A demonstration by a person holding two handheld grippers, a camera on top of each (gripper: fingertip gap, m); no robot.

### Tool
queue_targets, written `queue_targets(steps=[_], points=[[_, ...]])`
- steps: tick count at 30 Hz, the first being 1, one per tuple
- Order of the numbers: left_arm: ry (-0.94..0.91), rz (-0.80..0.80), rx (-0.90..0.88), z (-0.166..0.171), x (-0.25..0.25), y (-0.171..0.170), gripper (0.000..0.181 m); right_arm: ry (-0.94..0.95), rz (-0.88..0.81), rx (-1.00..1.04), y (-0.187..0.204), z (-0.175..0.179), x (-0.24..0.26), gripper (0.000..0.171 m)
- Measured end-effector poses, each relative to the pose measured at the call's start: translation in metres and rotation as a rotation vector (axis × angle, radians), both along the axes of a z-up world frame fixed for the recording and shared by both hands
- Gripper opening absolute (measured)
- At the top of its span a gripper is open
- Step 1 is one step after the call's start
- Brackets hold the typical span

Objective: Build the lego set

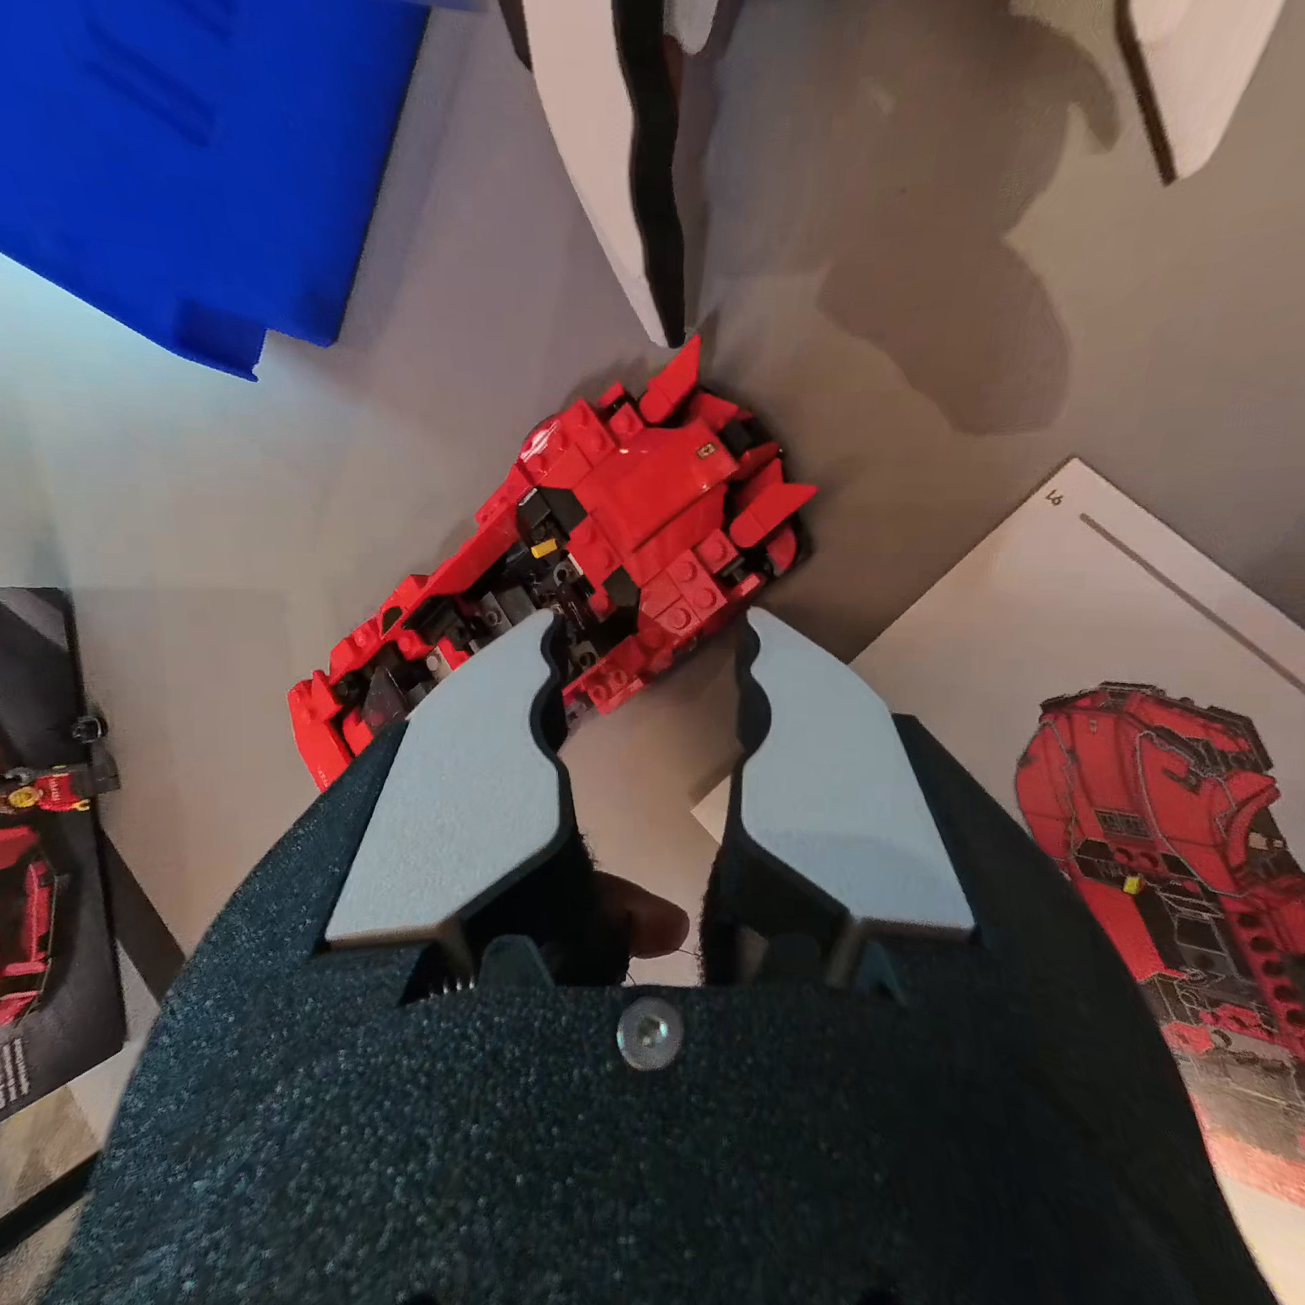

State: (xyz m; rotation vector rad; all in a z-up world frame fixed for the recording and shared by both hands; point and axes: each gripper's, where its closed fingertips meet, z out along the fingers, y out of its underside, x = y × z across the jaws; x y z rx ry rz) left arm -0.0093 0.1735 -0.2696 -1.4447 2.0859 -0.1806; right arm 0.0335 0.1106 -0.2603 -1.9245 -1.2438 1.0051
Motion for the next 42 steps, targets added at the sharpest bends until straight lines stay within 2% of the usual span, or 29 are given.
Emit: queue_targets(steps=[42], points=[[-0.037,0.113,-0.023,-0.0032,0.0051,0.001,0.042,-0.041,-0.032,0.024,-0.0041,-0.004,-0.0084,0.101]])
